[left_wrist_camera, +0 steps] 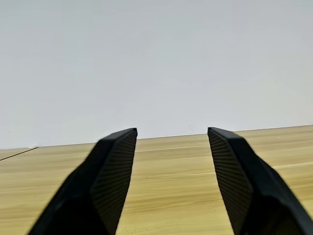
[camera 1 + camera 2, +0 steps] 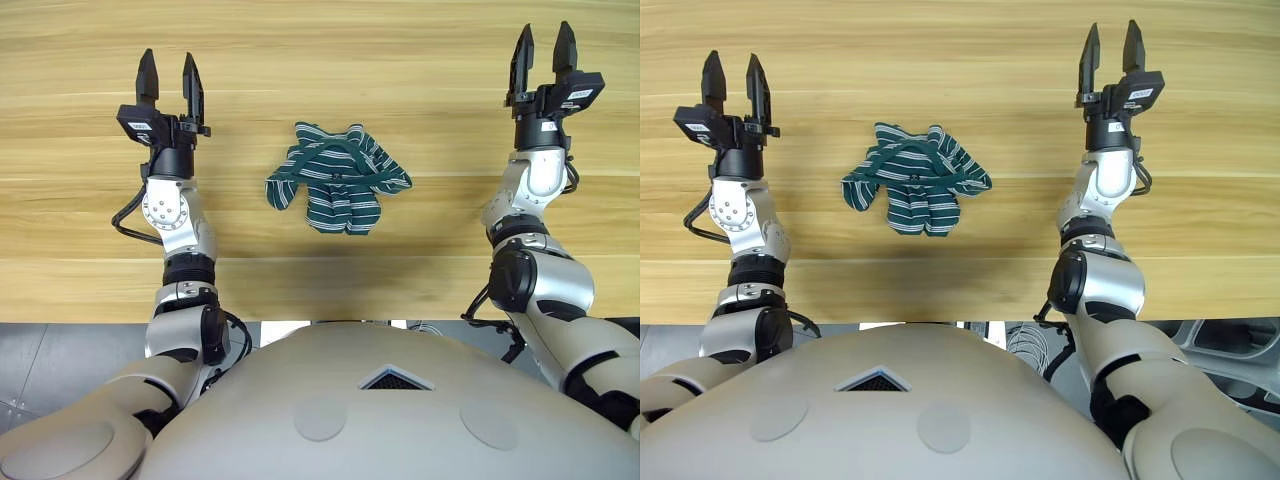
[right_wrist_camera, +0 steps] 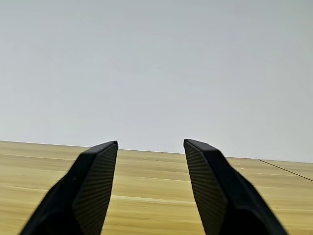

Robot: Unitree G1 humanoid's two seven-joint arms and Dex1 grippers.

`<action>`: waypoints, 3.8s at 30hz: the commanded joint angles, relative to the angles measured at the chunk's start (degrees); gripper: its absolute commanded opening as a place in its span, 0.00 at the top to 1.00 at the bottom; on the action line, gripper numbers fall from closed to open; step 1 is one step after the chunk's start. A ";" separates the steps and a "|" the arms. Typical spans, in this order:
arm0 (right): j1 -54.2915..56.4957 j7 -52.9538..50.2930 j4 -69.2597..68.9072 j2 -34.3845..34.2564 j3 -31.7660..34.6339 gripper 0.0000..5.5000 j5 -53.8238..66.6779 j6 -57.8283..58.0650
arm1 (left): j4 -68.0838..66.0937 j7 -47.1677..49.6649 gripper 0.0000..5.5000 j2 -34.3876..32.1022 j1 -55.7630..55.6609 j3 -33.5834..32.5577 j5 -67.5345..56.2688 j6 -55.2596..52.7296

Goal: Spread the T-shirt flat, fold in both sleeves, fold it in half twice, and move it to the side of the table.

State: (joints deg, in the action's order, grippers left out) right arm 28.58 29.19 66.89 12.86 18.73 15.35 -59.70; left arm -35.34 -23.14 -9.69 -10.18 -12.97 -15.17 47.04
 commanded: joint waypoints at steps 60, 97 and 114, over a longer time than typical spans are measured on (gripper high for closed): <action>-10.58 54.73 -14.60 7.70 -6.80 0.55 11.62 20.08 | 4.83 -23.06 0.53 -8.09 8.33 -2.92 -15.60 -10.63; -14.04 52.84 -19.20 11.20 -25.71 0.29 0.25 20.22 | 14.30 -26.97 0.53 -6.43 12.91 -2.56 -14.98 -14.51; -11.44 44.76 -12.83 9.33 -26.32 0.54 -7.35 12.42 | 17.95 -28.22 0.53 -5.14 15.29 -0.39 -14.29 -14.40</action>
State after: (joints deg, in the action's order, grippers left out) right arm 15.82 74.43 54.59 21.87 -7.68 8.58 -46.47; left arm -17.97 -50.91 -14.85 4.84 -13.64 -29.69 32.95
